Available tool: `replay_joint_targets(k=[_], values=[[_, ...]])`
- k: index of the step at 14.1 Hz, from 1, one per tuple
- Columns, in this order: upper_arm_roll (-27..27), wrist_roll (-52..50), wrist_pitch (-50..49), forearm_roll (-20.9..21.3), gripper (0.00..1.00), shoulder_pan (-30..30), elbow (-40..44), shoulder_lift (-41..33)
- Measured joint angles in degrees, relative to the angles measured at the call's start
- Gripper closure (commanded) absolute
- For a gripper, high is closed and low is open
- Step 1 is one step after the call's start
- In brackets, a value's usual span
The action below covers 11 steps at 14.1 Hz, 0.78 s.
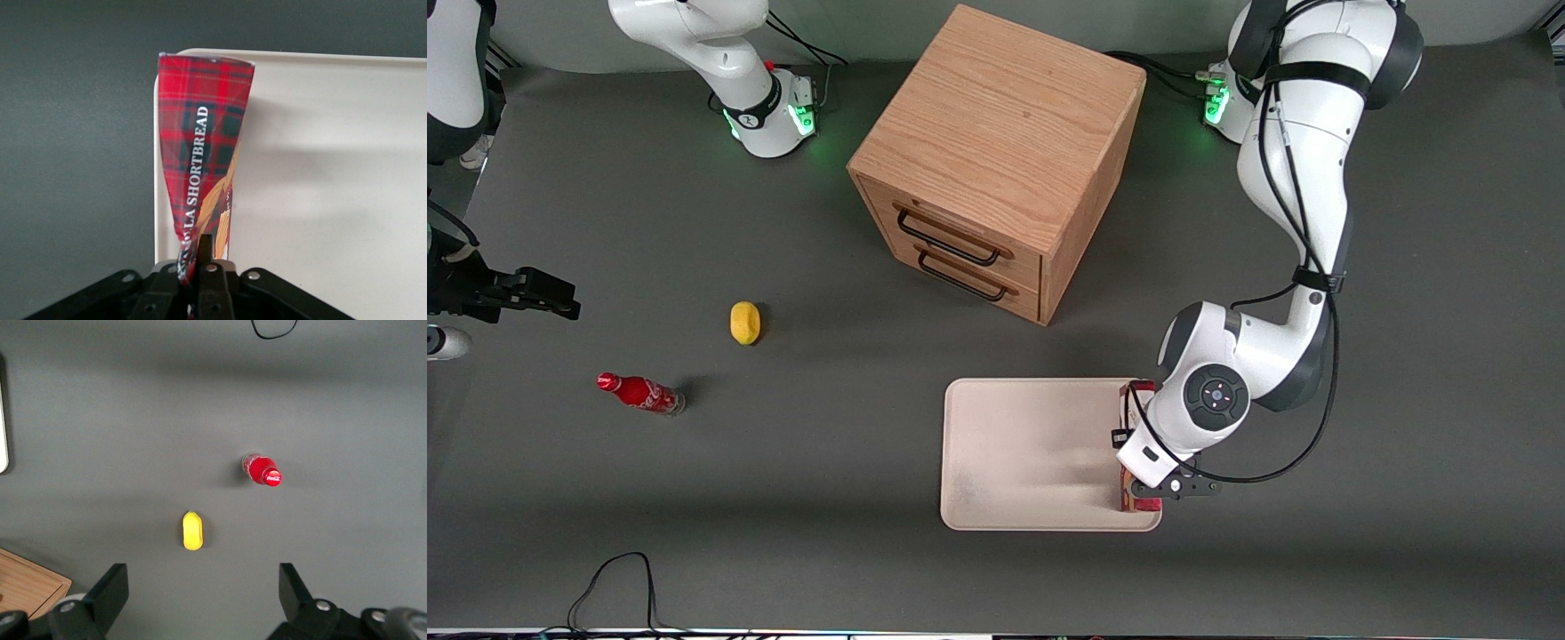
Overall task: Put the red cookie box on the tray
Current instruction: 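Lower the box onto the tray edge and open the left gripper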
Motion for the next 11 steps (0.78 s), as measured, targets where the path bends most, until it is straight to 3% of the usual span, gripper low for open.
replay_joint_targets(k=[7, 11], values=[[0.3, 0.2, 0.1, 0.1, 0.0, 0.2, 0.7, -1.5], [1.2, 5.9, -8.9, -0.2, 0.0, 4.1, 1.0, -8.8]])
